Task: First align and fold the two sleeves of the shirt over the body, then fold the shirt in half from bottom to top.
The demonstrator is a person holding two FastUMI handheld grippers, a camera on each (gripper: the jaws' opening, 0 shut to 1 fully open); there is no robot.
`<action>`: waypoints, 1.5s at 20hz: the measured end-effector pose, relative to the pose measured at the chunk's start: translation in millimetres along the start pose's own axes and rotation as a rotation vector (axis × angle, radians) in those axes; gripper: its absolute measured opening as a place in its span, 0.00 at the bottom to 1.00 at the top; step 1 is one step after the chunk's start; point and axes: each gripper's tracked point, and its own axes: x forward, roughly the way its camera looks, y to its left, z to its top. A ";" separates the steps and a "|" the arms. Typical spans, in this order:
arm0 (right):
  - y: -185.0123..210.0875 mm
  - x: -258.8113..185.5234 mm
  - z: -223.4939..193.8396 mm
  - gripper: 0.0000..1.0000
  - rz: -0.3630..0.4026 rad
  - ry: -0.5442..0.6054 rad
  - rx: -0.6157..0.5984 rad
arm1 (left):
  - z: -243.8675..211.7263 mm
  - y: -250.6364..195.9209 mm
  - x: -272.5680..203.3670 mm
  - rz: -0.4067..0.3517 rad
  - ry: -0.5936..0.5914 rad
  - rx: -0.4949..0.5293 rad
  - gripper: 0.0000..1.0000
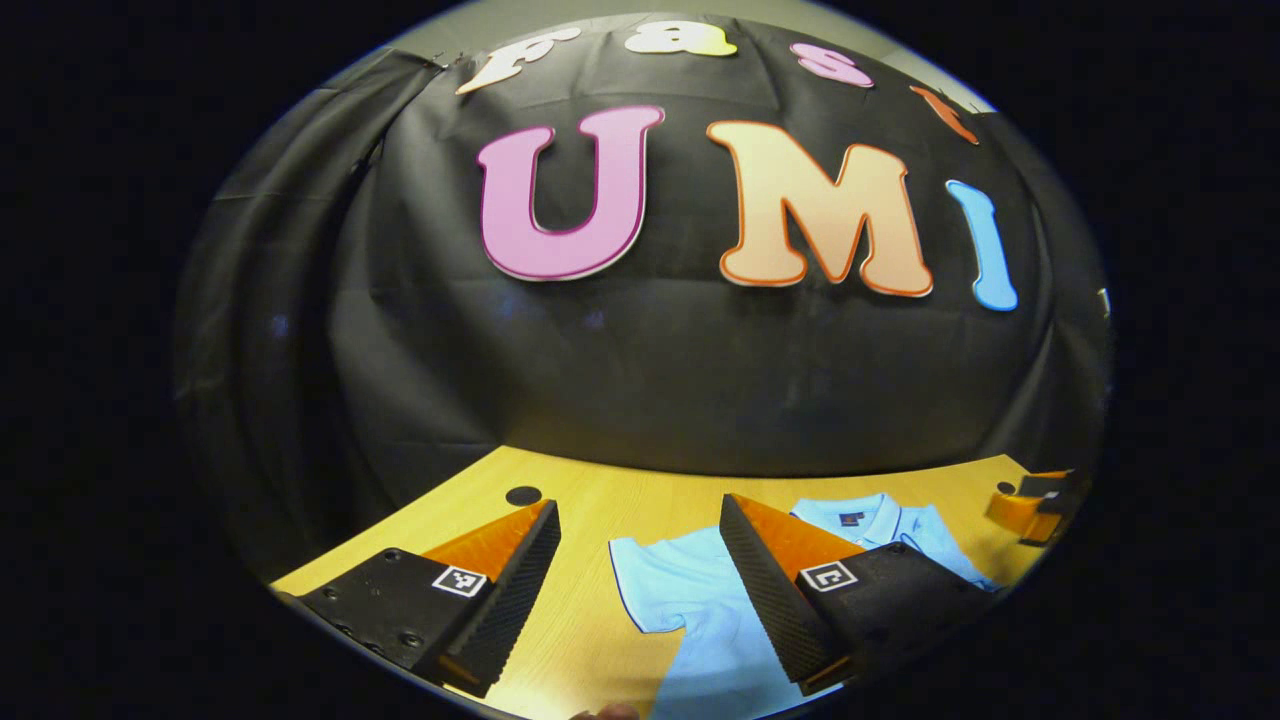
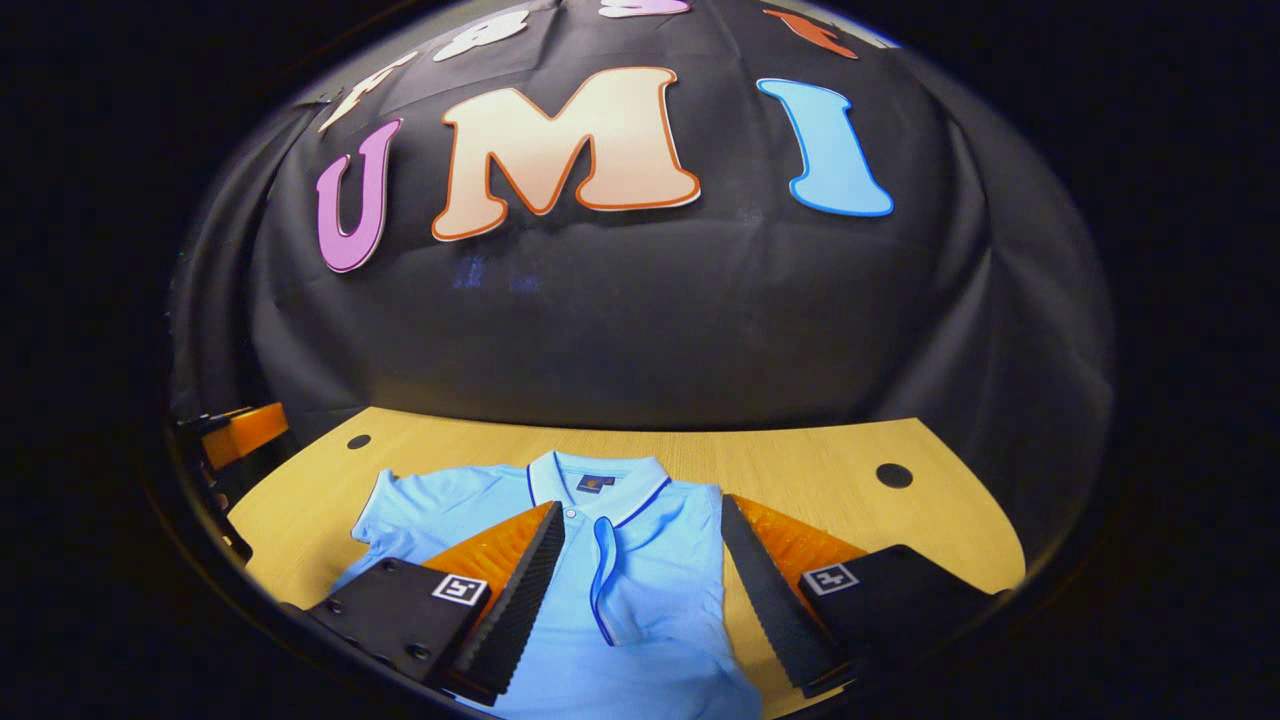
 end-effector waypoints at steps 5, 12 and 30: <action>-24.4 -23.2 -11.6 0.98 -0.038 0.019 -0.027 | -48.9 2.3 42.2 -0.001 0.109 -0.024 0.97; -35.4 -36.7 -38.2 0.95 -0.067 0.065 -0.040 | -115.6 -2.4 86.4 -0.025 0.280 0.003 0.97; -28.4 -48.8 -59.0 0.97 -0.050 0.090 -0.021 | -142.9 -30.4 87.9 -0.111 0.385 -0.070 0.00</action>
